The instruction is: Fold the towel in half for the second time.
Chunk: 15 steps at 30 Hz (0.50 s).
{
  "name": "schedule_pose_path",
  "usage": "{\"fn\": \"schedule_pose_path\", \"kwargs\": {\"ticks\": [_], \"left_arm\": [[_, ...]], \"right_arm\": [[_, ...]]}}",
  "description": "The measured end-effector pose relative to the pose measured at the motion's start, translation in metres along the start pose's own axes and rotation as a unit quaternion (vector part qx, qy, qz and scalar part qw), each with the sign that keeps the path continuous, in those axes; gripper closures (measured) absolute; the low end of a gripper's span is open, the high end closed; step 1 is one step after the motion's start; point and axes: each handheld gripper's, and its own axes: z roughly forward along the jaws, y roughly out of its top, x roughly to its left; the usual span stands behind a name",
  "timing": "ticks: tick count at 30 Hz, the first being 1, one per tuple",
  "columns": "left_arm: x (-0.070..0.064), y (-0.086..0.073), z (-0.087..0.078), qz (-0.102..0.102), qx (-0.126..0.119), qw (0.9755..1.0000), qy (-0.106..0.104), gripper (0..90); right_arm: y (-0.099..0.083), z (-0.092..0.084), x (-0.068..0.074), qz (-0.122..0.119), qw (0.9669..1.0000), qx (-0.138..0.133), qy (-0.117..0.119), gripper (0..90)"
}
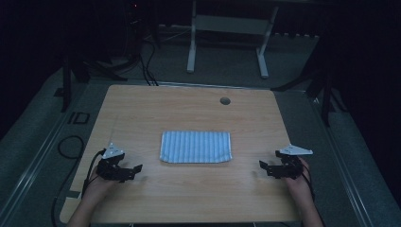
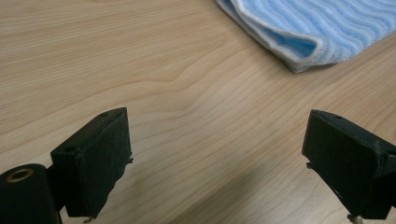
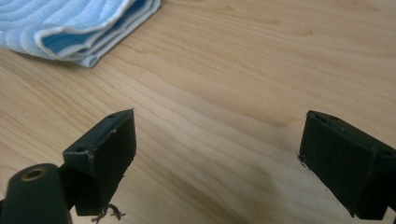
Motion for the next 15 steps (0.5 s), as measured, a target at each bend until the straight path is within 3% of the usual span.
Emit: {"fn": "schedule_pose_path", "kwargs": {"ticks": [15], "left_arm": [[0.005, -0.021, -0.018, -0.033, -0.031, 0.9987, 0.026, 8.2]], "right_arm": [[-0.025, -0.012, -0.001, 0.028, 0.9978, -0.041, -0.043, 10.6]]}}
